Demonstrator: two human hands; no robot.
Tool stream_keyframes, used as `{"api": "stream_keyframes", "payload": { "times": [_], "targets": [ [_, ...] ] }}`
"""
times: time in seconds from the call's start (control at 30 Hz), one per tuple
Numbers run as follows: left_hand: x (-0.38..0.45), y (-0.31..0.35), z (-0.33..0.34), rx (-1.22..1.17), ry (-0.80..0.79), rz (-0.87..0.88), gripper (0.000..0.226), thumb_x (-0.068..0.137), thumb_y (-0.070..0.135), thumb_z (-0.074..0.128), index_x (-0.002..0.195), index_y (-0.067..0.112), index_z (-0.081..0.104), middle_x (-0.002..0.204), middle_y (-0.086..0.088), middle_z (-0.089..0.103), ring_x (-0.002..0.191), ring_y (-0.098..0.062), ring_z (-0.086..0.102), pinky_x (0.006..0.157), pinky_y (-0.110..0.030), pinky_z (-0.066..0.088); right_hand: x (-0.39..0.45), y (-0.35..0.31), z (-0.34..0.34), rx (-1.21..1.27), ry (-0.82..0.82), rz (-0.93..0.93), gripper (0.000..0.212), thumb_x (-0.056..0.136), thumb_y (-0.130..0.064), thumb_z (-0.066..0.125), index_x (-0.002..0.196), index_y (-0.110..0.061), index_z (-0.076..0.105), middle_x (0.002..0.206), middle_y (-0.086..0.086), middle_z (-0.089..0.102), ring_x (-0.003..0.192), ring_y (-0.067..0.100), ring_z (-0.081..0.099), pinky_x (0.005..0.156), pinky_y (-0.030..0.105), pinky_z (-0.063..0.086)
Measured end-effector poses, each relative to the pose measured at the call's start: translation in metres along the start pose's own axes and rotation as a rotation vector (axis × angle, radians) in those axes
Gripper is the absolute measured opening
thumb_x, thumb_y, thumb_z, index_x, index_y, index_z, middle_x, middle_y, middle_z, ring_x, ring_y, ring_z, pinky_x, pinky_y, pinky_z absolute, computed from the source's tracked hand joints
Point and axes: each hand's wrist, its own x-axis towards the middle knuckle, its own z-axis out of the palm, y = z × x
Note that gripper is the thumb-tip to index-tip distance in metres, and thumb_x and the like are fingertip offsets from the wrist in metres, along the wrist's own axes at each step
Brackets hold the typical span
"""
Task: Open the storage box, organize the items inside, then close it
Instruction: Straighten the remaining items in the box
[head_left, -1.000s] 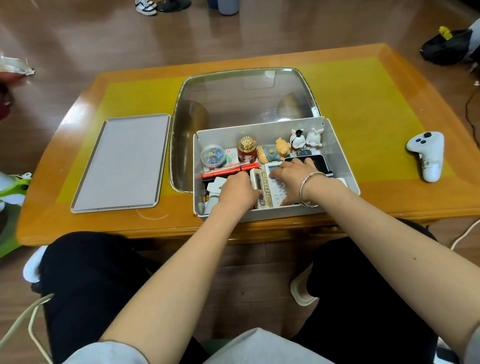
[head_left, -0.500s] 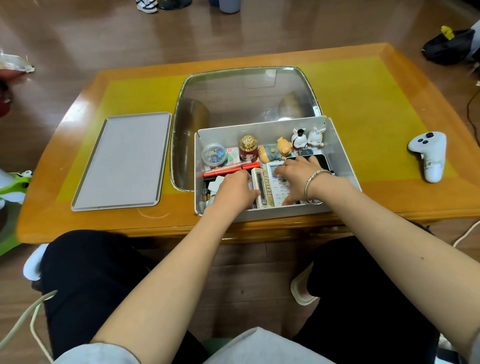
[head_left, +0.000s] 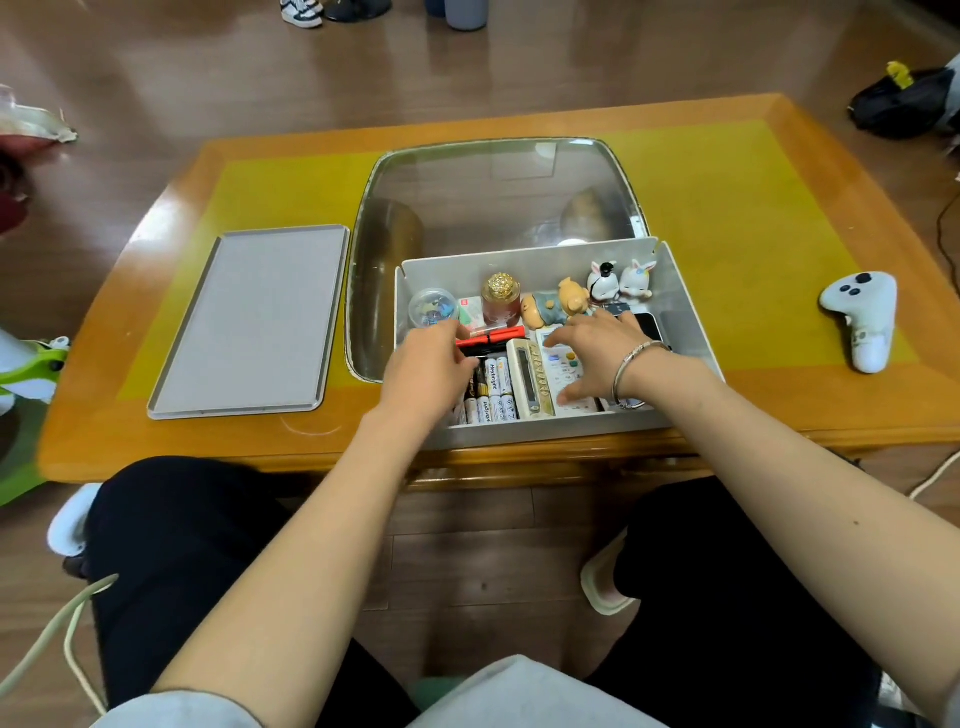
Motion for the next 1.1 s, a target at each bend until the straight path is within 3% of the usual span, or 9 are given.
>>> {"api": "stream_keyframes", "payload": {
  "times": [0.1, 0.2, 0.33, 0.5, 0.57, 0.7, 0.8, 0.97, 1.1],
  "targets": [
    [0.001, -0.019, -0.012, 0.069, 0.091, 0.095, 0.034, 0.089, 0.025, 0.066, 0.123, 0.023, 0.06, 0.115, 0.0, 0.065, 0.111, -0.02, 0.053, 0.094, -0.038, 0.044, 0.0, -0.009, -0.005, 0.08, 0.1, -0.069, 0.058, 0.078, -0.046, 0.069, 0.13, -0.027, 0.049, 0.133, -0.001, 0.051, 0.126, 0.023, 0.042, 0.103, 0.044, 0.032],
    [-0.002, -0.034, -0.016, -0.007, 0.174, 0.065, 0.046, 0.088, 0.02, 0.065, 0.132, 0.019, 0.05, 0.134, -0.003, 0.048, 0.124, -0.019, 0.044, 0.103, -0.035, 0.039, 0.005, -0.028, -0.009, 0.128, 0.159, -0.165, 0.046, 0.084, -0.036, 0.065, 0.127, -0.024, 0.054, 0.128, 0.0, 0.056, 0.12, 0.02, 0.048, 0.101, 0.039, 0.037],
    [-0.01, -0.036, -0.015, -0.091, 0.265, 0.014, 0.059, 0.088, 0.013, 0.063, 0.141, 0.016, 0.037, 0.143, -0.005, 0.038, 0.131, -0.02, 0.036, 0.102, -0.027, 0.032, 0.018, -0.057, -0.012, 0.091, 0.16, -0.295, 0.045, 0.086, -0.025, 0.061, 0.13, -0.024, 0.051, 0.13, 0.001, 0.052, 0.12, 0.021, 0.047, 0.098, 0.038, 0.041],
    [-0.018, -0.044, -0.01, -0.102, 0.015, -0.157, 0.047, 0.096, 0.018, 0.05, 0.14, 0.016, 0.034, 0.119, -0.013, 0.062, 0.106, -0.032, 0.06, 0.089, -0.046, 0.051, 0.034, -0.085, -0.007, 0.003, 0.099, -0.373, 0.06, 0.085, -0.017, 0.062, 0.14, -0.029, 0.04, 0.138, 0.002, 0.042, 0.124, 0.024, 0.041, 0.099, 0.041, 0.037],
    [-0.02, -0.046, -0.009, -0.074, 0.012, -0.157, 0.037, 0.097, 0.018, 0.044, 0.134, 0.015, 0.039, 0.11, -0.015, 0.064, 0.098, -0.035, 0.061, 0.082, -0.047, 0.052, 0.038, -0.09, -0.003, -0.037, 0.071, -0.381, 0.067, 0.085, -0.016, 0.062, 0.143, -0.031, 0.033, 0.139, 0.003, 0.04, 0.124, 0.025, 0.039, 0.099, 0.042, 0.036],
    [-0.021, -0.047, -0.005, -0.069, 0.075, -0.124, 0.044, 0.099, 0.018, 0.042, 0.142, 0.017, 0.033, 0.109, -0.012, 0.065, 0.095, -0.032, 0.062, 0.079, -0.045, 0.053, 0.043, -0.094, -0.001, -0.113, 0.054, -0.394, 0.075, 0.081, -0.011, 0.064, 0.145, -0.031, 0.029, 0.133, 0.003, 0.042, 0.119, 0.025, 0.039, 0.093, 0.04, 0.034],
    [-0.022, -0.048, -0.004, -0.096, 0.095, -0.114, 0.043, 0.101, 0.022, 0.04, 0.143, 0.019, 0.034, 0.11, -0.009, 0.066, 0.094, -0.028, 0.062, 0.08, -0.045, 0.054, 0.047, -0.097, -0.002, -0.129, 0.063, -0.408, 0.067, 0.08, -0.012, 0.065, 0.139, -0.029, 0.038, 0.126, 0.004, 0.046, 0.116, 0.024, 0.041, 0.089, 0.038, 0.033],
    [-0.022, -0.051, -0.002, -0.116, 0.126, -0.081, 0.038, 0.103, 0.028, 0.033, 0.14, 0.021, 0.038, 0.111, -0.008, 0.066, 0.094, -0.029, 0.062, 0.08, -0.046, 0.053, 0.052, -0.093, -0.007, -0.073, 0.094, -0.461, 0.049, 0.077, -0.032, 0.068, 0.122, -0.023, 0.052, 0.115, 0.004, 0.05, 0.107, 0.024, 0.046, 0.078, 0.033, 0.028],
    [-0.022, -0.053, 0.0, -0.111, 0.155, -0.083, 0.038, 0.104, 0.031, 0.029, 0.14, 0.021, 0.039, 0.107, -0.006, 0.067, 0.084, -0.022, 0.06, 0.067, -0.038, 0.049, 0.049, -0.087, -0.007, -0.036, 0.132, -0.492, 0.044, 0.071, -0.031, 0.071, 0.111, -0.023, 0.055, 0.108, -0.001, 0.06, 0.102, 0.021, 0.052, 0.075, 0.031, 0.028]
  ]
}}
